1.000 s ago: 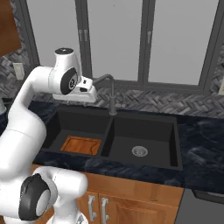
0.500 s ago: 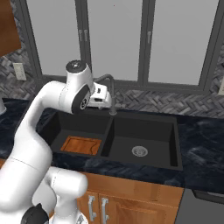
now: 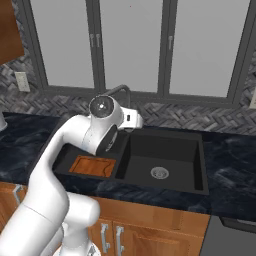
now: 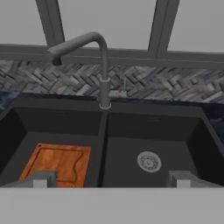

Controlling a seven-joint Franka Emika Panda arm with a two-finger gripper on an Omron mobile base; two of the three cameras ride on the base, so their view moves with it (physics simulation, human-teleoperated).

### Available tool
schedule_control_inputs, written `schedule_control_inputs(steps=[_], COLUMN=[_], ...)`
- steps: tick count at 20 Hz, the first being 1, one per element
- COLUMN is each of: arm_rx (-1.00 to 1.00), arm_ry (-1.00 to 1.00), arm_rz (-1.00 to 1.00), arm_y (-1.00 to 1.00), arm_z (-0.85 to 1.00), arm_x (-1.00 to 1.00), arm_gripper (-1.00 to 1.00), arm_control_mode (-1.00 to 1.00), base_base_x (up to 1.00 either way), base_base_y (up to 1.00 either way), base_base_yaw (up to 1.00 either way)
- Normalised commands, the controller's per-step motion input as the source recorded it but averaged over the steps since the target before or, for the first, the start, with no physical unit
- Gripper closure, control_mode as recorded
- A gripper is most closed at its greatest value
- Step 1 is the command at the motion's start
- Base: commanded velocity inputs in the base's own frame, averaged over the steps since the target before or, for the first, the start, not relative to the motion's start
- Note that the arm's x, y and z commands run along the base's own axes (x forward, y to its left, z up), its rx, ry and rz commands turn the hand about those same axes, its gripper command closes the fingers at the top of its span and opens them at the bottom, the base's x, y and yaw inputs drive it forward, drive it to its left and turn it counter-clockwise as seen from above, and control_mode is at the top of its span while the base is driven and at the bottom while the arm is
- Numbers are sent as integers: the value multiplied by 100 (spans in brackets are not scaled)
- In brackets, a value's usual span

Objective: Turn on the sink faucet with hot water and rinse the cutting board for ten seconds, then turn off the faucet. Push the cutting board to reach the water if necessary.

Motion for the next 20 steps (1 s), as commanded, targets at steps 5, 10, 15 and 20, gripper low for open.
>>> schedule_control_inputs(steps=[5,10,15,20], arm_rx=[0,1,2,1], arm_ry=[-23,-17,-15,-12], arm_rz=[0,0,0,0], arm_y=[-5,0,0,0], arm_z=[-10,-2,0,0], arm_x=[20,16,26,22], arm_gripper=[-100,-100,-100,-100], arm_control_mode=[-100,-100,-100,-100], base_base_x=[0,0,0,0], base_base_y=[0,0,0,0], base_base_yaw=[0,0,0,0])
